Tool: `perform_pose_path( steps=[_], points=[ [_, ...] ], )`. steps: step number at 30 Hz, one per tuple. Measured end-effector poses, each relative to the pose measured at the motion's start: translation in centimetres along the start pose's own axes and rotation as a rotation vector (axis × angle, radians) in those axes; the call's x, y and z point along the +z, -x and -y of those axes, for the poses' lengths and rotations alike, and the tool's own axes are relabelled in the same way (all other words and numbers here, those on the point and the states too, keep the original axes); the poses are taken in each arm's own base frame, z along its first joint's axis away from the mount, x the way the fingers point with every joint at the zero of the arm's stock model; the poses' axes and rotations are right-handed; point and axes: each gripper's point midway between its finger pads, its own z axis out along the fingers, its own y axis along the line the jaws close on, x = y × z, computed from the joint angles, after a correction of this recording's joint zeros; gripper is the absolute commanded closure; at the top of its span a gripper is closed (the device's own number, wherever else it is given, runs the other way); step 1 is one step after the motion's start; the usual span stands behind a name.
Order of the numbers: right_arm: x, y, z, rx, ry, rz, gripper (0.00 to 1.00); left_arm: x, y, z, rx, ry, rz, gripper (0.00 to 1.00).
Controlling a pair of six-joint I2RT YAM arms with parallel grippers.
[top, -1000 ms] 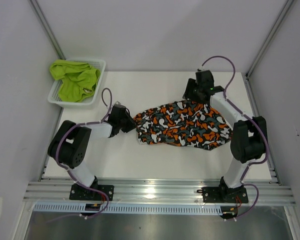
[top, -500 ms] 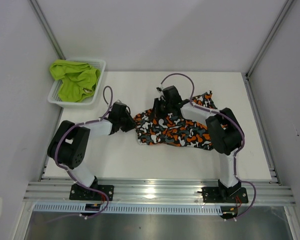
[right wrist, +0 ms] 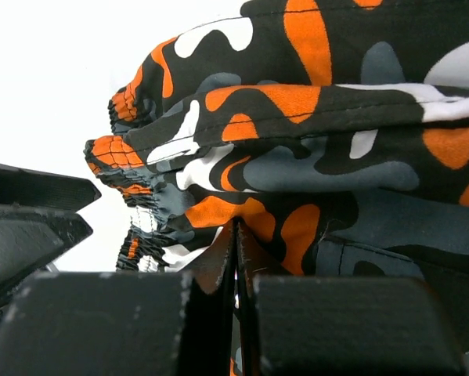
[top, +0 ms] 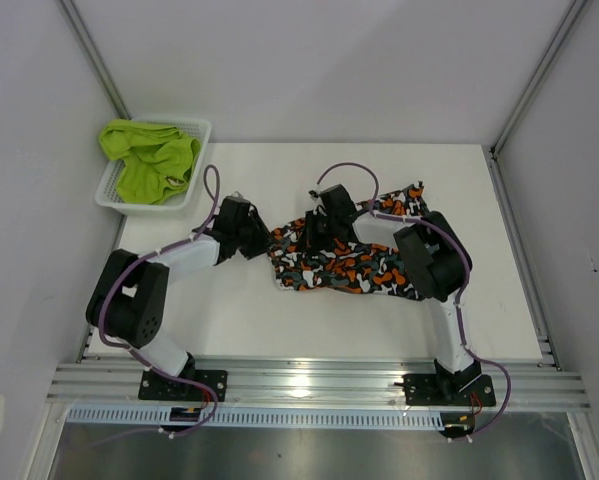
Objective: Fold and stack the shorts
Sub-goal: Fold the shorts
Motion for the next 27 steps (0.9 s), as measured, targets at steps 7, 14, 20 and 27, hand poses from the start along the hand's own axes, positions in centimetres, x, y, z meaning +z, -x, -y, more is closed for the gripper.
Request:
perform_pose_path(
  steps=[7, 14, 20, 27],
  points=[
    [0.0, 0.1, 0.2, 0.032, -0.007, 0.032, 1.00, -1.8, -1.6, -1.3, 0.005, -0.013, -0.015, 0.37],
    [0.0, 0.3, 0.1, 0.058, -0.009, 0.043, 1.00, -3.4, -7.3, -3.4, -0.041, -0.112, -0.105, 0.20],
    [0.1, 0.2, 0.1, 0.070, -0.010, 0.045, 1.00, -3.7, -9.1, -2.0, -0.057, -0.200, -0.138, 0.19],
    [0.1, 0.3, 0.1, 0.084, -0.013, 0.048, 1.00, -2.9, -10.0, -0.1, -0.115, -0.289, -0.165, 0.18]
  ],
)
